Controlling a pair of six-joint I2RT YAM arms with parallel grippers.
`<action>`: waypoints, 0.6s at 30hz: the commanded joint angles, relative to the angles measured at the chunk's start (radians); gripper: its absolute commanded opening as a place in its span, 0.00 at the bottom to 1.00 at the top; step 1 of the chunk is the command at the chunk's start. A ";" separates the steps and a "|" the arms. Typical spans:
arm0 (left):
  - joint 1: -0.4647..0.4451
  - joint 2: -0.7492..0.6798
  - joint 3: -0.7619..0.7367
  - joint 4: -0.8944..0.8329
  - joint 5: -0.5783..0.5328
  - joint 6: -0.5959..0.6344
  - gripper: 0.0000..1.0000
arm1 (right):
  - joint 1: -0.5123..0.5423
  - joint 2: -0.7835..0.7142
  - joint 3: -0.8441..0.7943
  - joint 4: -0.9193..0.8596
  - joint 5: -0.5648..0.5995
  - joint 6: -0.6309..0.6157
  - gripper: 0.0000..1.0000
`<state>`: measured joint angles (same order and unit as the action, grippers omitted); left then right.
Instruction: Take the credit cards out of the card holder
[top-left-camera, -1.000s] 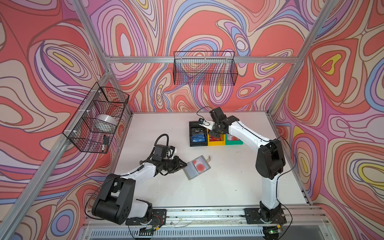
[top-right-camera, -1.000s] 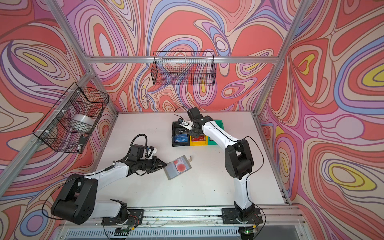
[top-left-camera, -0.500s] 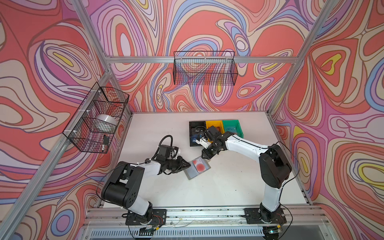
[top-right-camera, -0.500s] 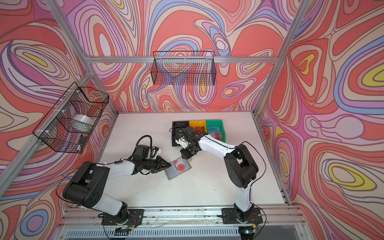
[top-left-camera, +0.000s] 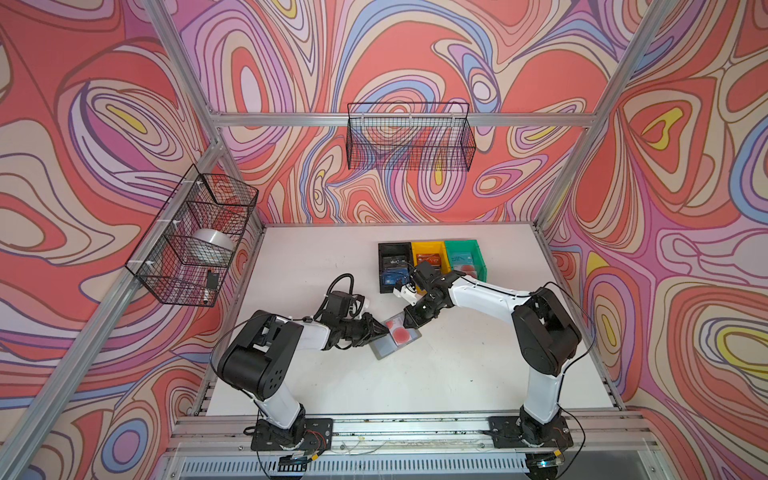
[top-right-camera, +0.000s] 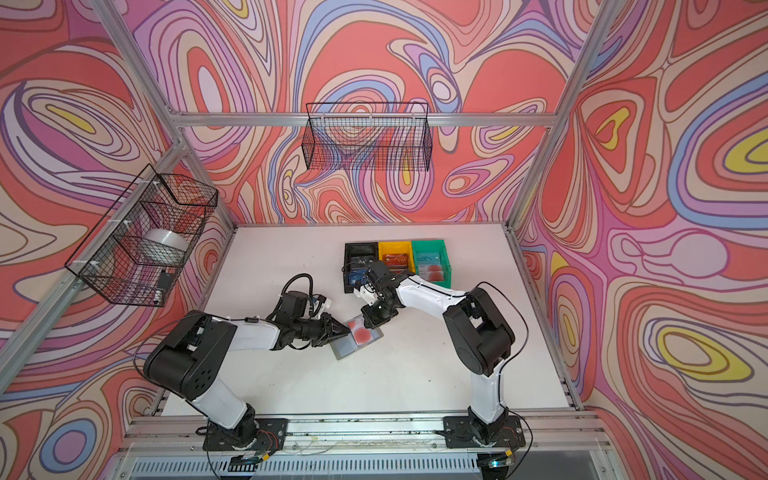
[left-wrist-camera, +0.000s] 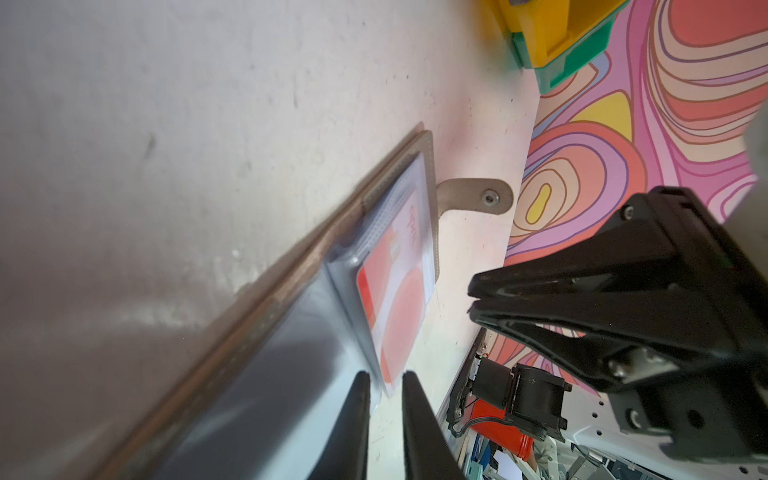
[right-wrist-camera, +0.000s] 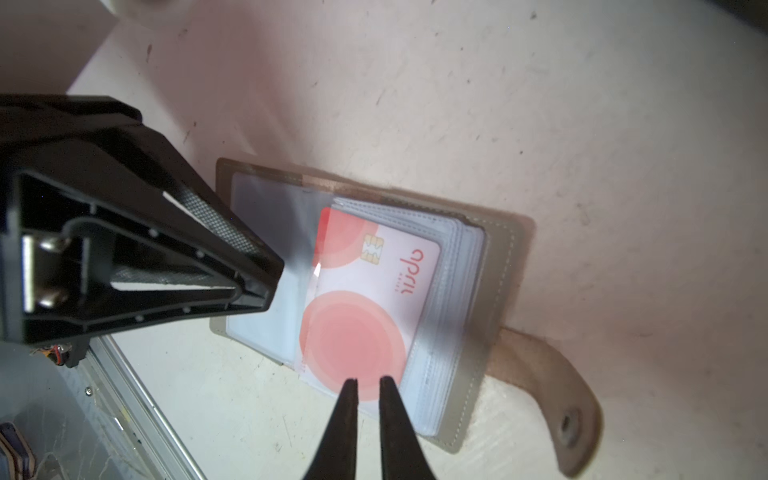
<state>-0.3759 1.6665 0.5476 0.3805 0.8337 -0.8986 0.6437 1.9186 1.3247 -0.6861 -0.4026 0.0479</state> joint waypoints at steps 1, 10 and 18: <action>-0.007 0.021 -0.008 0.052 0.000 -0.019 0.19 | 0.005 0.049 -0.004 0.012 -0.008 0.006 0.14; -0.007 0.031 -0.006 0.031 -0.012 -0.001 0.19 | 0.004 0.090 0.026 0.004 0.054 0.005 0.13; -0.007 0.073 -0.020 0.082 -0.010 -0.014 0.19 | 0.004 0.117 0.051 -0.019 0.063 -0.004 0.13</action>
<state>-0.3801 1.7264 0.5438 0.4229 0.8310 -0.9035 0.6445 2.0014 1.3605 -0.6952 -0.3737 0.0494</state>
